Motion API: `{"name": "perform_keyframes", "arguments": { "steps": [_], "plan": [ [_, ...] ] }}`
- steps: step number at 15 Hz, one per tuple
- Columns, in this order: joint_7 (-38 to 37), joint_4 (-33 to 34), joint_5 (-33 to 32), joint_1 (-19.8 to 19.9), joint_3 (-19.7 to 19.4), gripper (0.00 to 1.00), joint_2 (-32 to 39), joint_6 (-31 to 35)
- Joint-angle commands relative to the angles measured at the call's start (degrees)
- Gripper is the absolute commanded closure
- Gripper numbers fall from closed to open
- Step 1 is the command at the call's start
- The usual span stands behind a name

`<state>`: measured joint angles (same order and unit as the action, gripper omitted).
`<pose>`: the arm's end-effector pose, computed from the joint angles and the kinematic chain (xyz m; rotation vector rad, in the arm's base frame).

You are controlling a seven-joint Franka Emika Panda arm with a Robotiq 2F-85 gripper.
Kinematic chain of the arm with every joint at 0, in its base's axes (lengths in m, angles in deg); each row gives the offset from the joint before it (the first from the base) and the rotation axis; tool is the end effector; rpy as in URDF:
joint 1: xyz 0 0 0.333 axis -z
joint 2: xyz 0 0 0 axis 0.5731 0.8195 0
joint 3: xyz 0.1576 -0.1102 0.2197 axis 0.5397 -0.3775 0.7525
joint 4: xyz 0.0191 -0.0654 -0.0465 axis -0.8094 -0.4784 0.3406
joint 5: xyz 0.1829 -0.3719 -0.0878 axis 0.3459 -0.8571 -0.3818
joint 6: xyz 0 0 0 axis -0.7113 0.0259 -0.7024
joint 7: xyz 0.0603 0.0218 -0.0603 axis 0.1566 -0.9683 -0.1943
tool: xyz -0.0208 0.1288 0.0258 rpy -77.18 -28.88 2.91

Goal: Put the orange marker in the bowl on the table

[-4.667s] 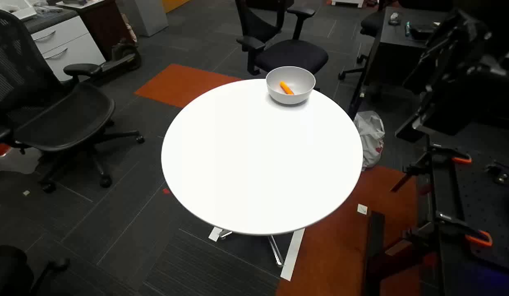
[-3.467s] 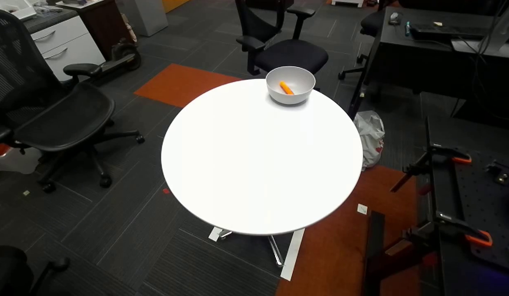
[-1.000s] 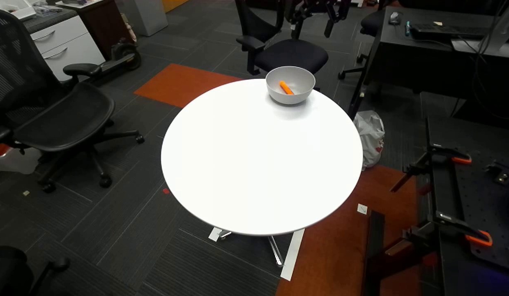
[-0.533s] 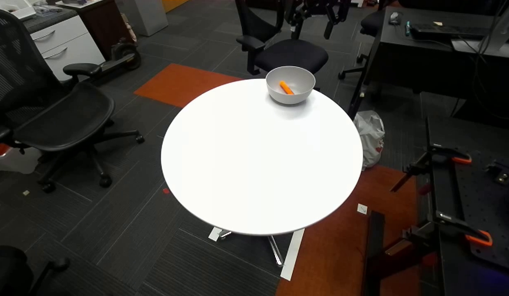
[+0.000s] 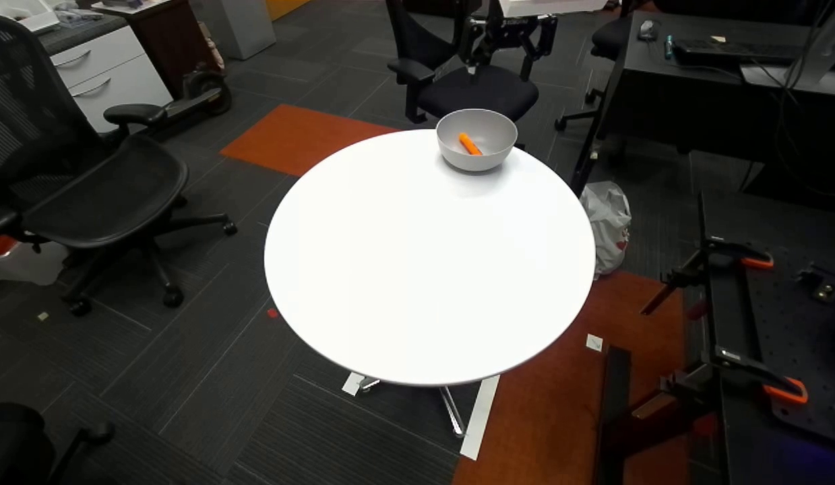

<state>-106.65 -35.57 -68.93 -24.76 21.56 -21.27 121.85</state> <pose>0.6030 -0.2151 0.2384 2.7859 -1.4035 0.1716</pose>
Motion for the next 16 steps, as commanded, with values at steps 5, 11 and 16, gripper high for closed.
{"name": "perform_keyframes", "arguments": {
  "steps": [5, 11, 16],
  "plan": [
    [0.2, 8.2, 0.5, -1.4, -2.9, 0.00, 9.2, -2.0],
    [1.8, 11.2, 0.7, -1.0, -3.2, 0.00, 14.7, -1.9],
    [3.1, 14.2, 0.8, -1.0, -3.2, 0.00, 18.7, -2.7]
  ]
}}
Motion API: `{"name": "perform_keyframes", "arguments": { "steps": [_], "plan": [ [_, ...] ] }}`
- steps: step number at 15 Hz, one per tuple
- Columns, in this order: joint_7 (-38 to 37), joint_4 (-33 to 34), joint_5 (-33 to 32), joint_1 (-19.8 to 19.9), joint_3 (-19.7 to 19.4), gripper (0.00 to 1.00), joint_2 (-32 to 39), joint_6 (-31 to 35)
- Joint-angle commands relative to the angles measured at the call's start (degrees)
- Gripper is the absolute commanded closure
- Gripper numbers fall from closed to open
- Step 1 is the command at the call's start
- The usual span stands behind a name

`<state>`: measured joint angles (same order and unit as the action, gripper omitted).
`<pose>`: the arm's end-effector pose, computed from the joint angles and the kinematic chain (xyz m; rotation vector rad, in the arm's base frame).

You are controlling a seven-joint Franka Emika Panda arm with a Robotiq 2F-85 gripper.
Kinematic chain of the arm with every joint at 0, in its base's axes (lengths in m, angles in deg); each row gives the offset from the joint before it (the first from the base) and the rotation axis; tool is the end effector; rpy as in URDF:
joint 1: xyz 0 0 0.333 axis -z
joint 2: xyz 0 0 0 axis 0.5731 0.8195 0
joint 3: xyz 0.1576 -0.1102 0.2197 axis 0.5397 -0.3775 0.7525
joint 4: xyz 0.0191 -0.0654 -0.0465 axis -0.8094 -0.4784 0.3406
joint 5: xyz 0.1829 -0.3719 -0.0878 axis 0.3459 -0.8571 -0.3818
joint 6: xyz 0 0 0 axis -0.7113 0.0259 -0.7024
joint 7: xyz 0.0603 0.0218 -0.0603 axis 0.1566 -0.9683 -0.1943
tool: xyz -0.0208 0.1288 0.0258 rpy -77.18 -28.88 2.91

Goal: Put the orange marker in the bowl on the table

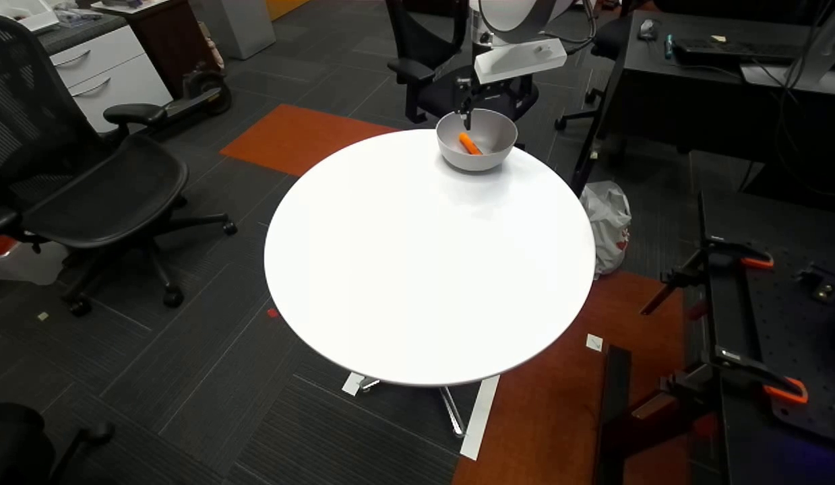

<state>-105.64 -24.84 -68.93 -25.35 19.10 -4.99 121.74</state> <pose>0.6226 -0.2434 0.1410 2.7275 -1.3543 0.0396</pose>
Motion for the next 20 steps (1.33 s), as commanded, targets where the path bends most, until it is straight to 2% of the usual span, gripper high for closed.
{"name": "perform_keyframes", "arguments": {
  "steps": [1, 15, 16, 17, 20],
  "plan": [
    [2.3, 4.2, 0.9, -0.4, -0.8, 0.00, 3.1, -3.0],
    [7.0, 9.8, 1.0, 0.3, -0.5, 0.00, 10.7, -5.1],
    [7.1, 10.3, 1.1, 0.4, -0.4, 0.25, 11.1, -4.9],
    [7.1, 10.6, 1.0, 0.3, -0.5, 0.28, 11.4, -5.0],
    [7.4, 11.6, 1.0, 0.4, -0.5, 0.51, 12.0, -5.2]
  ]
}}
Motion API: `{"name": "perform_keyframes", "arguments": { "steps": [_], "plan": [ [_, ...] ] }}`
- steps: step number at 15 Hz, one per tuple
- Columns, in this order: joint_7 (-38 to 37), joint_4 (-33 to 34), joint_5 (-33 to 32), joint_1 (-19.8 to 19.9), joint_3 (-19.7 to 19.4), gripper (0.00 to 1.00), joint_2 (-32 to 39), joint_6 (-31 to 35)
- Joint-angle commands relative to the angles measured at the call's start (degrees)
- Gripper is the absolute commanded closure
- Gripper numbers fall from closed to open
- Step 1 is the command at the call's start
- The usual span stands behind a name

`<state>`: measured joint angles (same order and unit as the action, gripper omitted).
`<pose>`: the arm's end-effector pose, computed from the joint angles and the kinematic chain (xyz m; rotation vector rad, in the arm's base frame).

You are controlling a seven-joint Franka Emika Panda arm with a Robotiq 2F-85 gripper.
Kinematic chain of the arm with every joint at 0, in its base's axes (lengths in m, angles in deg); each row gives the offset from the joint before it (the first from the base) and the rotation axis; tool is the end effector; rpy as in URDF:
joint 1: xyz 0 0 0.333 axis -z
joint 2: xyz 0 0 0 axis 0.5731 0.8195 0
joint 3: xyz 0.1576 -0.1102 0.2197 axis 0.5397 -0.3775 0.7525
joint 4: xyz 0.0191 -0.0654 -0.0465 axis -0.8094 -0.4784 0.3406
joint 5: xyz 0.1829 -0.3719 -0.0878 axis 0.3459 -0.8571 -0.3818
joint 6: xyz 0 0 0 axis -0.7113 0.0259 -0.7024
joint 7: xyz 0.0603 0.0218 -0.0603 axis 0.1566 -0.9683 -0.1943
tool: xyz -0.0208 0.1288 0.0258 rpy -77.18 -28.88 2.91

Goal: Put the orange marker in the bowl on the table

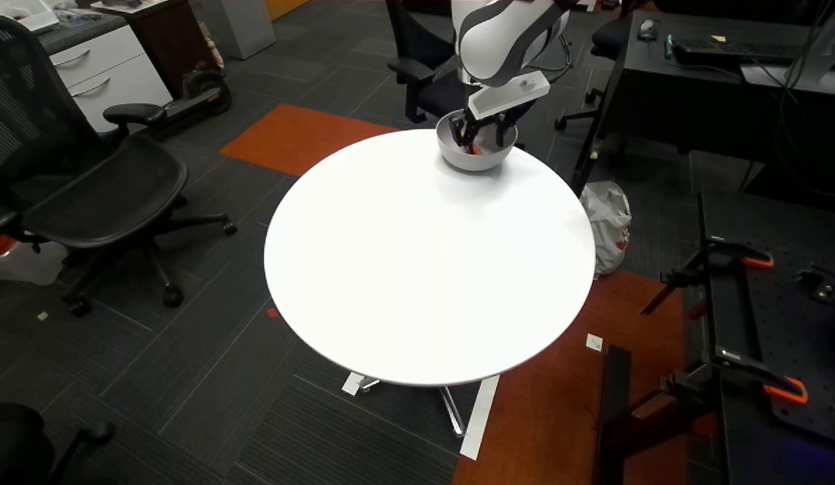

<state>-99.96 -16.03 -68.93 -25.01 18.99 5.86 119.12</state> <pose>0.6330 -0.2504 0.0763 2.7639 -1.1843 -0.0836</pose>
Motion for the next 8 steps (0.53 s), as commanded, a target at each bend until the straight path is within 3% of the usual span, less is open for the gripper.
{"name": "perform_keyframes", "arguments": {
  "steps": [1, 6, 7, 8],
  "plan": [
    [1.8, 3.2, 1.0, 0.1, -0.4, 0.58, 1.3, -2.6],
    [1.4, 4.8, 1.0, 0.1, -0.6, 0.95, 2.1, -3.4],
    [1.2, 4.7, 1.0, 0.1, -0.7, 1.00, 1.9, -3.5],
    [0.9, 3.7, 1.2, 0.1, -0.7, 0.97, 1.0, -3.1]
  ]
}}
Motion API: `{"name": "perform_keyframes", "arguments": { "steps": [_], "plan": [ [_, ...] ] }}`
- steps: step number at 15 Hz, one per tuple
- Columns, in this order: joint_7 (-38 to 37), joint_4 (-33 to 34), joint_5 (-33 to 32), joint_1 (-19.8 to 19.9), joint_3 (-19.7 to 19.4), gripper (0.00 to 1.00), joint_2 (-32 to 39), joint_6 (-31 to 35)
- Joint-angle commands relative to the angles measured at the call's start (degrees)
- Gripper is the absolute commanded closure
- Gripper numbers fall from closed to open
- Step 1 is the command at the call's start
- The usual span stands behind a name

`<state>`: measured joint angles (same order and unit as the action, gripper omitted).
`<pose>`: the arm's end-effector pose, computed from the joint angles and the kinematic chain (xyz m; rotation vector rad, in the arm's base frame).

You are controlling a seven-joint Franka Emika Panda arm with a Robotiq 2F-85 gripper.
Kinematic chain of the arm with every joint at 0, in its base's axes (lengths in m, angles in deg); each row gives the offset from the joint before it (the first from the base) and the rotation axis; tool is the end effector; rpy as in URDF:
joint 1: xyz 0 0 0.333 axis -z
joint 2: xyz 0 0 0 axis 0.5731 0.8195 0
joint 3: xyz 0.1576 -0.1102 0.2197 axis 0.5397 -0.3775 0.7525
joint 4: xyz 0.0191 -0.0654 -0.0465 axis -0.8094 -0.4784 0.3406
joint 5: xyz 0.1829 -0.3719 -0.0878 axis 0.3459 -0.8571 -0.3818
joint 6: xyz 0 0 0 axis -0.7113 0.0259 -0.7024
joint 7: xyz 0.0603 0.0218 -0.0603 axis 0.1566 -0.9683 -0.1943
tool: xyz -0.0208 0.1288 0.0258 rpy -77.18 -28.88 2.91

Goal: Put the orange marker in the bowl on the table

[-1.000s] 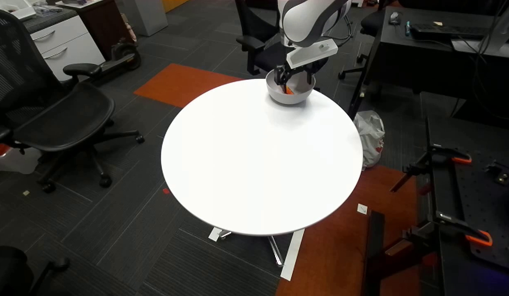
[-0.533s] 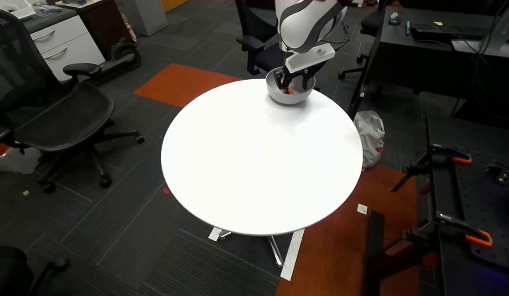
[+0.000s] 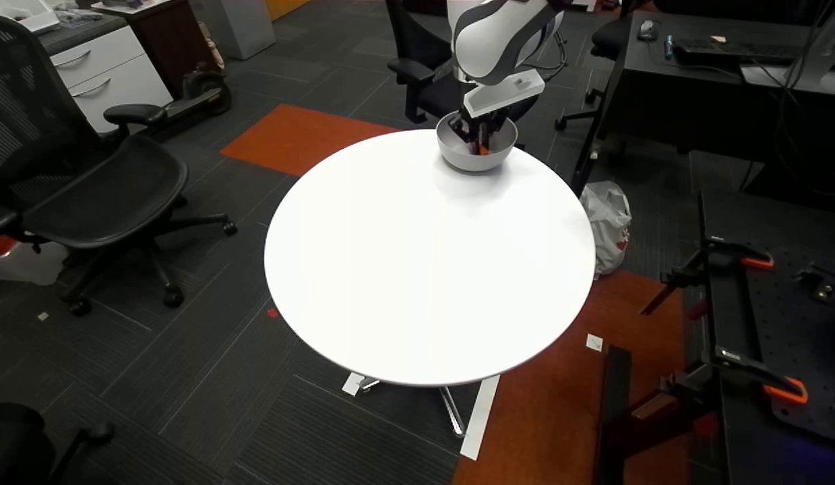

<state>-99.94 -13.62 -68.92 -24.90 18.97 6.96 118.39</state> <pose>0.6426 -0.2531 0.0796 2.7640 -1.1807 -0.0681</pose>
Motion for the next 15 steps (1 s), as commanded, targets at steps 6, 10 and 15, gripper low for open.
{"name": "perform_keyframes", "arguments": {
  "steps": [6, 10, 15],
  "plan": [
    [-0.2, -9.3, 0.3, -2.4, -2.0, 0.95, -9.1, 4.9],
    [-1.3, -16.0, -1.4, -5.5, -3.4, 0.95, -14.7, 10.6],
    [-2.5, -23.4, -4.9, -10.3, -5.7, 0.95, -20.6, 18.9]
  ]
}}
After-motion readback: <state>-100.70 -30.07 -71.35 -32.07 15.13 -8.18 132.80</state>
